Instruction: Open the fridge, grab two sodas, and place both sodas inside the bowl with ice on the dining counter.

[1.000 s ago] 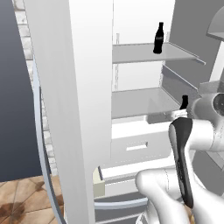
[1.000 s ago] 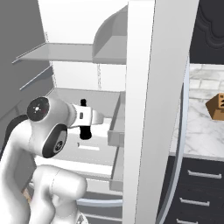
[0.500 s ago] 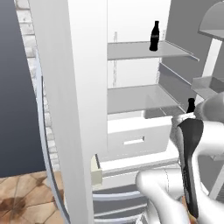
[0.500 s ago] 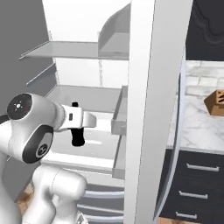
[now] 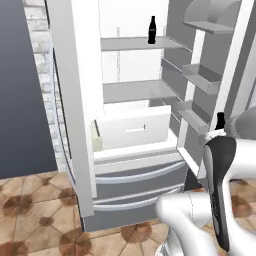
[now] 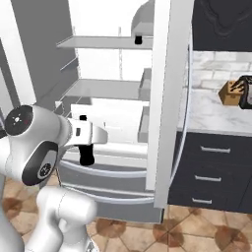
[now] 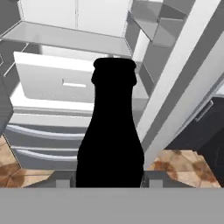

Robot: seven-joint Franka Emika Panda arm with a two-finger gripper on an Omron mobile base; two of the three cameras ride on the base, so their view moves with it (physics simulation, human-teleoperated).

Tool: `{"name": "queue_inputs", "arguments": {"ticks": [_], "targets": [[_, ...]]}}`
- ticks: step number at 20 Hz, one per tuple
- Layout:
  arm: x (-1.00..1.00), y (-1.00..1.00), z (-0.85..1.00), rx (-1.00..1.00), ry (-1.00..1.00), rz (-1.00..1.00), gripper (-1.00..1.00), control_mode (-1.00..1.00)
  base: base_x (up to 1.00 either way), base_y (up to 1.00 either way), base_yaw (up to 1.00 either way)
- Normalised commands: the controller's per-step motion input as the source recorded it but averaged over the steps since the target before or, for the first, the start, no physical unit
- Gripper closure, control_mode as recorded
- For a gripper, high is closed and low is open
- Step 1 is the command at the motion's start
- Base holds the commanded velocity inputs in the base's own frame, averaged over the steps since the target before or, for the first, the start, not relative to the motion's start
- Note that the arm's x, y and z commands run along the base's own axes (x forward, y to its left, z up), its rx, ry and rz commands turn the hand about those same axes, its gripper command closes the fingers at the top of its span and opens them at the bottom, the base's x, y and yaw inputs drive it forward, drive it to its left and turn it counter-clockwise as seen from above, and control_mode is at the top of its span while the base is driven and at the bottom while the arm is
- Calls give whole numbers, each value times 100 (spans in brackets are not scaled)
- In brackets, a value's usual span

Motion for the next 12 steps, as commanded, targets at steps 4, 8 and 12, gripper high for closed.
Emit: {"name": "queue_inputs", "arguments": {"ticks": [4, 8, 12], "targets": [[0, 0, 0, 0, 0, 0, 100, 100, -83, 3, -19], [0, 0, 0, 0, 0, 0, 100, 100, -63, -7, -32], [0, 0, 0, 0, 0, 0, 100, 100, -37, -39, -39]]}}
